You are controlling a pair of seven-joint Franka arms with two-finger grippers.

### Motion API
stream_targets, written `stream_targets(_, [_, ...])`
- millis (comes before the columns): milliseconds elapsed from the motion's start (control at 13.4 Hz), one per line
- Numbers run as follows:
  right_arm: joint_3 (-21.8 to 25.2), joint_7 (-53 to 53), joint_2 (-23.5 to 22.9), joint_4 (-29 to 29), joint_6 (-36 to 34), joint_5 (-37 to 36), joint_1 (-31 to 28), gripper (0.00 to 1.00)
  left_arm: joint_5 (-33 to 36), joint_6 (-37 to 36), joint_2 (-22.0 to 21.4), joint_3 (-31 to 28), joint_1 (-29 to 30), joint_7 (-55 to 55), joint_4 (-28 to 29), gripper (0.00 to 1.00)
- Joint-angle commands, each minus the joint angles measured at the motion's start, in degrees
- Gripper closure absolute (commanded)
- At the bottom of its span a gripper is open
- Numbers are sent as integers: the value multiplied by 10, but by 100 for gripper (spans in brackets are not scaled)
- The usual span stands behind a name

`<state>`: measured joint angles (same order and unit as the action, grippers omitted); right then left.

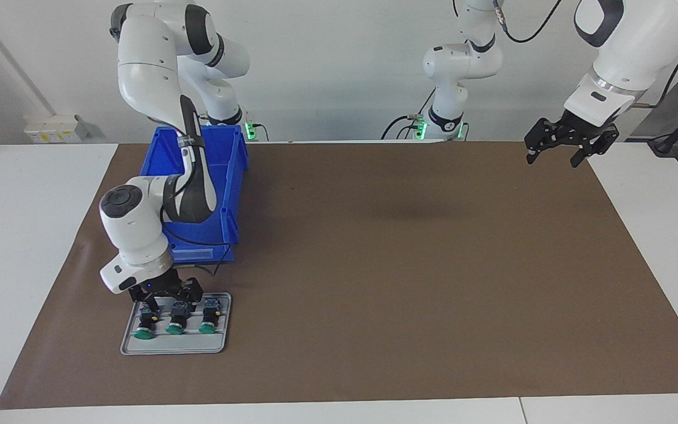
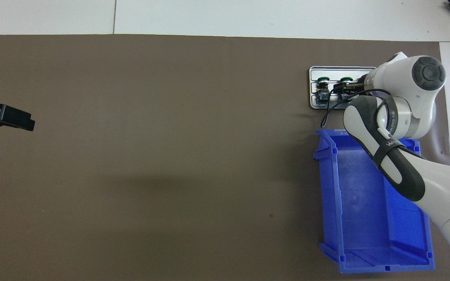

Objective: Place and press button with both arms
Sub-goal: 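Reach the right gripper to the metal tray and grasp a green-capped button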

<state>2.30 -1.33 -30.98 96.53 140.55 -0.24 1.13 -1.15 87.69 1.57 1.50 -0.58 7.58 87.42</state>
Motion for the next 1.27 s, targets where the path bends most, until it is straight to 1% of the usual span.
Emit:
stream_targets(0, [-3,23,-3,11,17,16,-5,9,8,-7,-10,-4,-6,5,6,0])
stream_targets(75, [-3,25,-2,16,17,17,-6,14,8,-7,-10,-4,-6,5,6,0])
stream_targets(149, [-4,28,-2,21,17,17,-6,27,8,-7,-10,-4,-6,5,6,0])
stream_targets(224, [-4,29,-2,22,17,17,-6,29,8,-7,-10,-4,-6,5,6,0])
stream_targets(374, [-3,33,-2,23,17,17,-7,30,9,-7,-10,-4,-6,5,6,0])
stream_targets(448, [-4,33,-3,23,18,19,-9,40,8,-7,-10,-4,-6,5,6,0])
stream_targets(523, [-3,31,-3,23,18,40,-10,88,8,-7,-10,-4,-6,5,6,0])
stream_targets(598, [-3,28,-3,18,17,62,-9,100,8,-7,-10,-4,-6,5,6,0])
stream_targets(822, [-1,26,0,-19,-27,60,-9,100,8,-7,-10,-4,-6,5,6,0])
stream_targets(972, [3,-4,7,-71,-102,44,2,100,9,-7,-10,-4,-6,5,6,0])
stream_targets(1121, [3,-93,10,-133,-179,-20,25,100,8,-7,-10,-4,-6,5,6,0])
stream_targets(1196, [3,-154,5,-162,-220,-70,53,100,8,-7,-10,-4,-6,5,6,0])
